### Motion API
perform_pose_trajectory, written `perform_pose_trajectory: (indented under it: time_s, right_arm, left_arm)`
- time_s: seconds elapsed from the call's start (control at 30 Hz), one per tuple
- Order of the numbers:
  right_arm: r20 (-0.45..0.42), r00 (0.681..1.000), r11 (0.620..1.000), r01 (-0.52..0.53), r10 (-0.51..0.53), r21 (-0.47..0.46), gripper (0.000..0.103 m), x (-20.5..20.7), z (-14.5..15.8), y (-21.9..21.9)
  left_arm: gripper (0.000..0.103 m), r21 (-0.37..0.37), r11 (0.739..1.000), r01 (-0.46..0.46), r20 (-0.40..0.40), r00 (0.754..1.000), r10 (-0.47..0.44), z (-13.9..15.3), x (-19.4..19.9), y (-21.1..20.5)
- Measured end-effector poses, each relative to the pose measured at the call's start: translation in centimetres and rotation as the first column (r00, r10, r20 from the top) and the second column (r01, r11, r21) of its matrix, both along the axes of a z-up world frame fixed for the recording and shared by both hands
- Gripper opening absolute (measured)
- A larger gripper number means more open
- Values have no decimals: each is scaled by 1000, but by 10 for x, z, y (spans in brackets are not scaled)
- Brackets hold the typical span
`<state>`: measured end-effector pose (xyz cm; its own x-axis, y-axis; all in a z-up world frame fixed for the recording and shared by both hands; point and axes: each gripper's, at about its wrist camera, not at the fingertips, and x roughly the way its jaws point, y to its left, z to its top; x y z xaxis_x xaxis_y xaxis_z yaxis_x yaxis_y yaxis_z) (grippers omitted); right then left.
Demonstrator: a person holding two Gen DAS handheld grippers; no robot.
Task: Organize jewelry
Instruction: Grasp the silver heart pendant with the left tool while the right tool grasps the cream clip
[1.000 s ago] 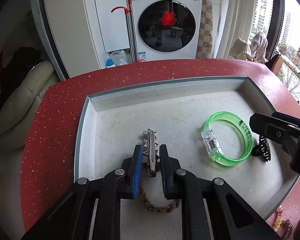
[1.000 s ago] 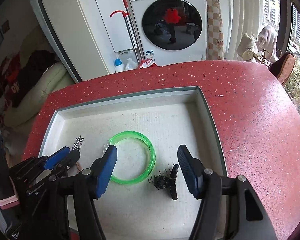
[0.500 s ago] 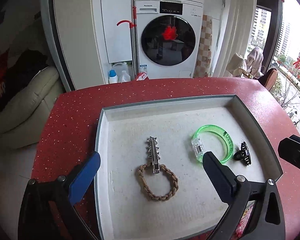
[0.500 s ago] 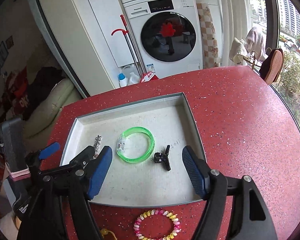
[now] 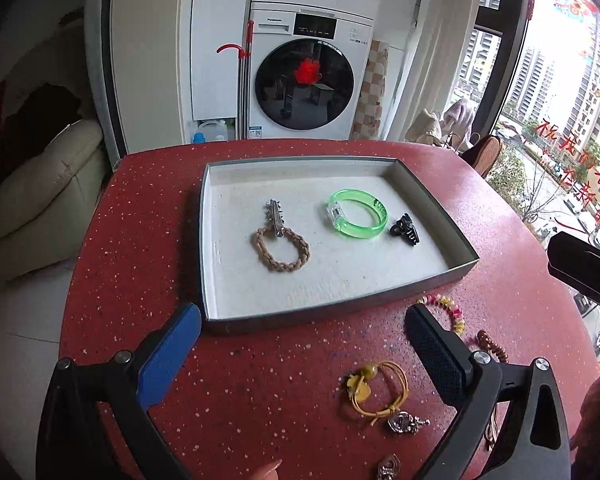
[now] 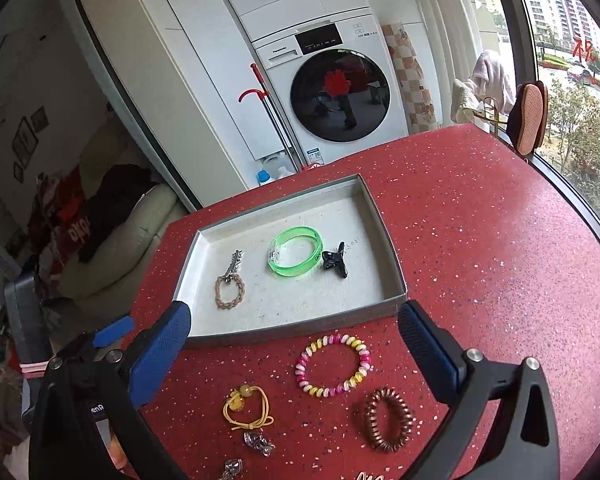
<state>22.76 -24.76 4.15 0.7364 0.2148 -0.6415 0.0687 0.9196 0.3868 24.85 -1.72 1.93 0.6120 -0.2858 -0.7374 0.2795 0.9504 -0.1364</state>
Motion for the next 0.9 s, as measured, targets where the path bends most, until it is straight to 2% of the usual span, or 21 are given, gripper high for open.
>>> perform_pose_trajectory:
  time_s: [0.13, 0.33, 0.47, 0.7, 0.9]
  right_arm:
    - [-51, 999, 1000, 15, -15, 11, 103, -27, -6, -3]
    - [-101, 995, 1000, 15, -17, -23, 103, -63, -19, -2]
    - [-144, 990, 999, 6, -14, -51, 103, -82, -34, 0]
    - [-225, 973, 997, 24, -39, -72, 103, -112, -64, -2]
    - [-269, 962, 994, 24, -53, -111, 103, -126, -77, 0]
  left_arm:
    - [103, 21, 1000, -3, -9, 1000, 3, -8, -37, 4]
    - [103, 53, 999, 0, -11, 1000, 1, -22, -75, 5]
    - [103, 113, 994, 9, -12, 1000, -7, -32, -88, 0]
    - [103, 81, 996, 46, -96, 995, -38, -50, -101, 1]
    - [103, 96, 994, 57, -111, 993, -46, -58, -109, -6]
